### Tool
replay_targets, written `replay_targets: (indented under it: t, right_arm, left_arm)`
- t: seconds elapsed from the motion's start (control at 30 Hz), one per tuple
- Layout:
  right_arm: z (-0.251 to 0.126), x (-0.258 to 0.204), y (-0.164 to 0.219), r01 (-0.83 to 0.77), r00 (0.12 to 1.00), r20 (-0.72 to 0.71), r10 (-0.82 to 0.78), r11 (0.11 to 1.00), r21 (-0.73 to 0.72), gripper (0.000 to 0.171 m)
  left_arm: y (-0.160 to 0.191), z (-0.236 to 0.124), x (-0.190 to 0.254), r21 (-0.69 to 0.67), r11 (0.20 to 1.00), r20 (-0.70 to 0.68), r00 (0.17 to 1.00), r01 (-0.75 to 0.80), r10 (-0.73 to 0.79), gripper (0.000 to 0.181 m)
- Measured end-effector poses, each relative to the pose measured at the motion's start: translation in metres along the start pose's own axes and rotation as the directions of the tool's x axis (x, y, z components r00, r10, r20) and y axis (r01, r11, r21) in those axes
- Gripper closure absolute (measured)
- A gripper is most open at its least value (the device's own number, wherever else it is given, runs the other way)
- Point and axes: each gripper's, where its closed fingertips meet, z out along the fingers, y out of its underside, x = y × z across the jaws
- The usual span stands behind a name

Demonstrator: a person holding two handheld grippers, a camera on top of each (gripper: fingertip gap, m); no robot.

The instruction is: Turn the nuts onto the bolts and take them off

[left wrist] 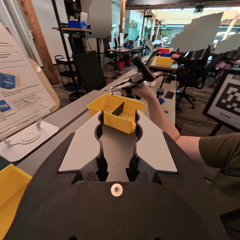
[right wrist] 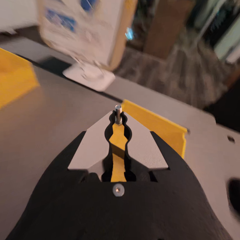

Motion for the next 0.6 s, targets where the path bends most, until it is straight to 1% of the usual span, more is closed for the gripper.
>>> replay_targets:
  t: [0.07,0.17,0.23,0.33,0.6]
  right_arm:
    - [0.028,0.026,0.042,-0.055,0.998,-0.042,0.049,0.987,-0.152,0.163]
    - [0.064,0.036,0.089,-0.121,0.992,-0.018,0.121,0.942,-0.312,0.163]
    - [0.078,0.038,0.11,-0.124,0.992,-0.026,0.124,0.91,-0.396,0.163]
    - [0.09,0.04,0.12,-0.101,0.995,-0.042,0.093,0.899,-0.426,0.162]
    - [0.101,0.039,0.125,-0.158,0.986,-0.027,0.161,0.898,-0.41,0.162]
  left_arm:
    - [0.005,-0.003,-0.006,-0.034,0.999,0.034,0.999,-0.002,0.003,0.135]
    - [0.012,-0.004,-0.01,-0.073,0.997,0.052,0.999,0.002,0.002,0.135]
    - [0.016,-0.004,-0.014,-0.097,0.995,0.062,0.998,0.008,-0.002,0.135]
    - [0.021,-0.003,-0.02,-0.12,0.993,0.081,0.997,0.013,-0.003,0.135]
    - [0.027,-0.006,-0.034,-0.141,0.989,0.125,0.992,0.043,-0.025,0.137]
